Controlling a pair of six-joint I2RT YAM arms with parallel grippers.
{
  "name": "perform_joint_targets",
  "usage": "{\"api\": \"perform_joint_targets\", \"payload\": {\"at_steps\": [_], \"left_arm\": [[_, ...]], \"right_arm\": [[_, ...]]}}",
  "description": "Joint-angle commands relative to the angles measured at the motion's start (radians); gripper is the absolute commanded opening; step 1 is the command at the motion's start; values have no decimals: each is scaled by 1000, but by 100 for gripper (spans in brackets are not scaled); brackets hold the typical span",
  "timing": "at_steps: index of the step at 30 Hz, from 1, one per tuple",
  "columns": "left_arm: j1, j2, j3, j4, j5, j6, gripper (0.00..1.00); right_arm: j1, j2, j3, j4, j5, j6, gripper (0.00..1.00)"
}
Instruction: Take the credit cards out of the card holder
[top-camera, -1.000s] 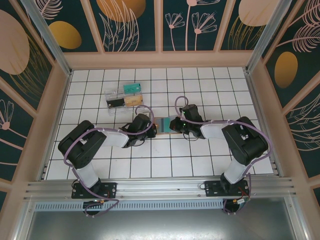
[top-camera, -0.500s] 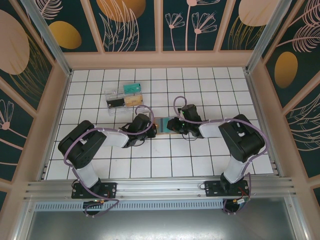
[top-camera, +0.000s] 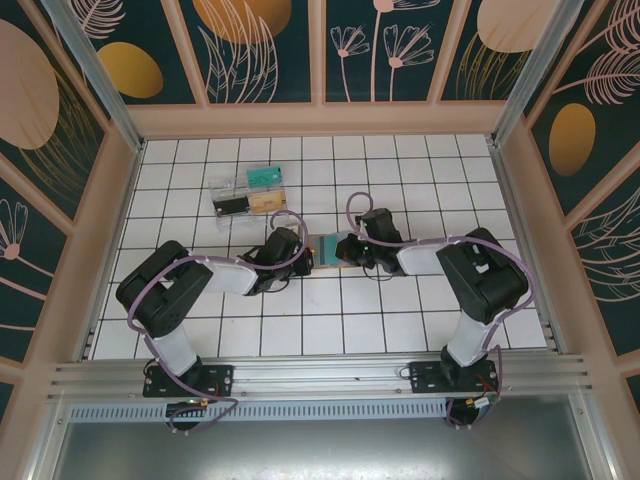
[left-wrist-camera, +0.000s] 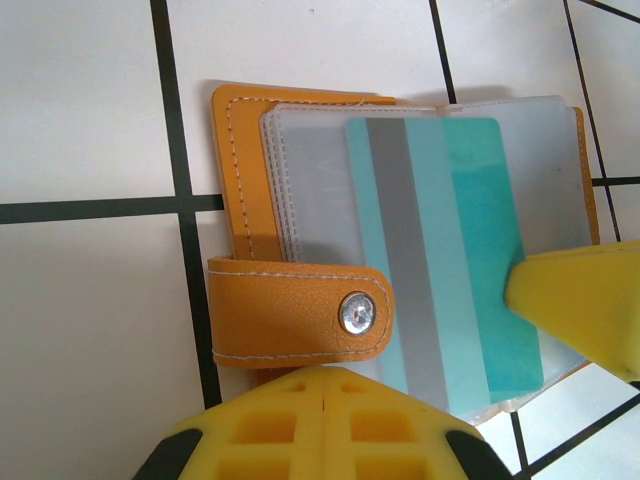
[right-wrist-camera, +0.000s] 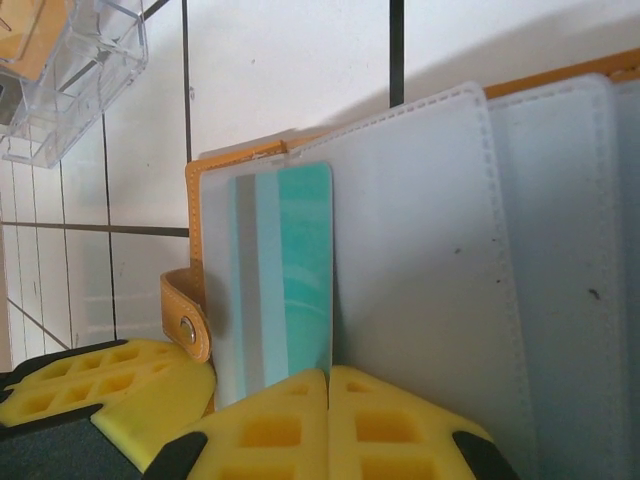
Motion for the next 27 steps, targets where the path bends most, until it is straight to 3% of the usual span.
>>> {"api": "perform_joint_targets", "payload": {"at_steps": [1, 16, 18, 20, 22, 27], "left_arm": [[3, 7, -3, -57, -2, 6, 0], [4, -20, -9, -50, 16, 8, 2], [3, -45, -11, -24, 54, 4, 14], [4, -95, -14, -3, 64, -8, 39], [3, -131, -7, 10, 65, -27, 54], [3, -205, 1, 39, 86, -59, 58]], "right_arm": [[-18, -48, -45, -15, 39, -6, 0], [-118, -222, -174, 24, -2, -23, 0], [-116, -269, -182, 37, -16, -35, 0], [-115, -313, -180, 34, -26, -51, 0], [-114, -346, -176, 28, -32, -70, 0], [-111, -431, -195, 70, -52, -126, 0]]}}
